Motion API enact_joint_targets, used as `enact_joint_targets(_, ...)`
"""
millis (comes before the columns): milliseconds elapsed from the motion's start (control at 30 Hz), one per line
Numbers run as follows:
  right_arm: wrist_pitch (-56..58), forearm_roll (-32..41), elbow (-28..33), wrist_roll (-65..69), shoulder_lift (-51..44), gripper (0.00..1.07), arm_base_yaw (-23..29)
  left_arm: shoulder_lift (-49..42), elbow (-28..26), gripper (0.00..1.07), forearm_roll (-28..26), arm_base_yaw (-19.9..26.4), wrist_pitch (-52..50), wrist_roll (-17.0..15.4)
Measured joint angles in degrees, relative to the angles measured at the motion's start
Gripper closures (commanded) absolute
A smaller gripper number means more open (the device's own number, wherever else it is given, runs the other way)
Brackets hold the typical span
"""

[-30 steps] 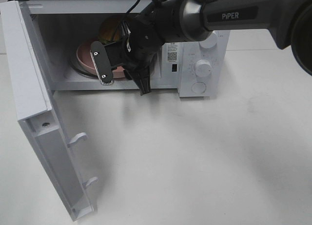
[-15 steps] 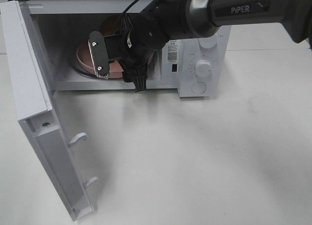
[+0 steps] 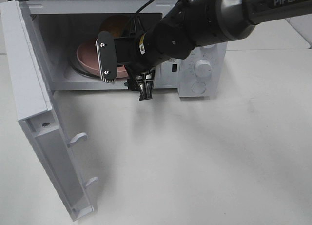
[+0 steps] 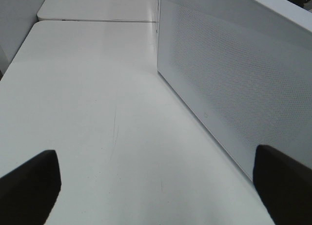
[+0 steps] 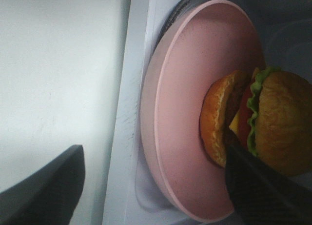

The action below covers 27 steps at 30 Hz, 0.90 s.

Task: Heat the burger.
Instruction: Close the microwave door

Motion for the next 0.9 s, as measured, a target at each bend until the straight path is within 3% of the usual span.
enact_joint_targets(900,-5.6,0.0,23.9,4.2,-18.2,0.31,0.0,0.0,0.0,0.07,0.0,0.0,0.0,0.0)
